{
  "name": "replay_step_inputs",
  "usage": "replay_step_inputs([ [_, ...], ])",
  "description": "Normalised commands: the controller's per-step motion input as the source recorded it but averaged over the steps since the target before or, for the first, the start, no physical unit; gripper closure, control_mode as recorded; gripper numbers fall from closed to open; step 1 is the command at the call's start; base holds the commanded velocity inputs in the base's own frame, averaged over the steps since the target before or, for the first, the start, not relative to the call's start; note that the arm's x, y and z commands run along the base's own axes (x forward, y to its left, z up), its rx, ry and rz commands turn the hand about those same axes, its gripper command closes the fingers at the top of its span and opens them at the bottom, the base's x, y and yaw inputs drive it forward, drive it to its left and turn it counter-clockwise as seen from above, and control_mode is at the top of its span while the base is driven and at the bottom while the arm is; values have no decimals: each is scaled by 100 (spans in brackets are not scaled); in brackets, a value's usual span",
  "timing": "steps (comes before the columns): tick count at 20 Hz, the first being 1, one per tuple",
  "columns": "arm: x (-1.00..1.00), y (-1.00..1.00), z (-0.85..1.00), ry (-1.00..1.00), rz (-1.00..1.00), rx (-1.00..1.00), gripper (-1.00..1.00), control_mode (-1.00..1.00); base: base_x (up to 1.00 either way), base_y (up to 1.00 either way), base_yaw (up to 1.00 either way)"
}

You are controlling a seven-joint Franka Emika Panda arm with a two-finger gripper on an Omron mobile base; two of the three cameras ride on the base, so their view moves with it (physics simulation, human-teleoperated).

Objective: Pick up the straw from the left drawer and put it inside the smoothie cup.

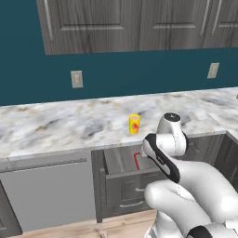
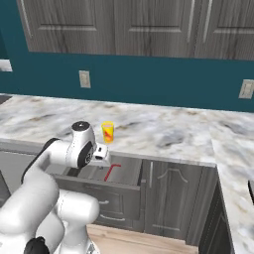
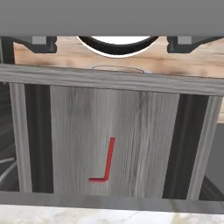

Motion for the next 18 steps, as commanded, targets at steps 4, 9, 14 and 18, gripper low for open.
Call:
replay_step_inputs([
  [4, 20, -6, -64, 0, 0, 0, -100, -100, 0, 0, 0],
  [9, 35, 0, -25, 0, 0, 0, -100, -100, 0, 0, 0],
  [14, 31, 0, -37, 1, 0, 0, -100, -100, 0, 0, 0],
  [18, 7, 0, -56, 0, 0, 0, -100, -100, 0, 0, 0],
])
